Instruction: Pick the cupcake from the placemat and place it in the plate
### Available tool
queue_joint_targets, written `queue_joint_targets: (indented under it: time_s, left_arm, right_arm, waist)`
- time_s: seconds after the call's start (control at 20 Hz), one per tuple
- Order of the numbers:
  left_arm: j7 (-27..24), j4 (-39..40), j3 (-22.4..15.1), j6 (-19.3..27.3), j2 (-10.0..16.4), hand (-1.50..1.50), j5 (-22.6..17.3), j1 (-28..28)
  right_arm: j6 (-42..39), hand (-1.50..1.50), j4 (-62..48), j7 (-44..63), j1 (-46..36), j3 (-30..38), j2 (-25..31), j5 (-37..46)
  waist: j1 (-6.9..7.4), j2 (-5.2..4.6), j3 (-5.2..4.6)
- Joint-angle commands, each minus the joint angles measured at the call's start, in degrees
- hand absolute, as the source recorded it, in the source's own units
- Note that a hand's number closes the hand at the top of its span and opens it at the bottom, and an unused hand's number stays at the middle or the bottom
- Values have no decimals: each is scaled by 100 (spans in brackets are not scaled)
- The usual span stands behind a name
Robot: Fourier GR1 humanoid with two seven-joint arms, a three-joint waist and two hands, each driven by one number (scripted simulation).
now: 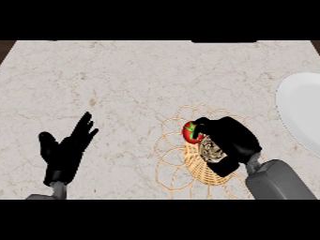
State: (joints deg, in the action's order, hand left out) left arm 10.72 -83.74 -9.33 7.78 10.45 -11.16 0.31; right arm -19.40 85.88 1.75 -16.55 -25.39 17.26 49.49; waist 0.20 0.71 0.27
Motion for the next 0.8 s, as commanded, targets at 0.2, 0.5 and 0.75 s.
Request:
queue_joint_targets:
  time_s: [0.2,0.5,0.75]
  left_arm:
    - [-137,181,4,-48,-110,0,69,326]
    - [86,-83,252,-98,153,0,-77,488]
    - [127,-103,114,-106,31,0,-21,423]
  right_arm:
    - [1016,150,1421,401,1643,-29,31,463]
    - [2352,150,3222,736,3269,-133,-214,745]
    - [2990,150,4532,874,4213,222,-197,718]
  waist:
    - [-228,-22,-30]
    - [-376,25,-28]
    - [-271,-21,-27]
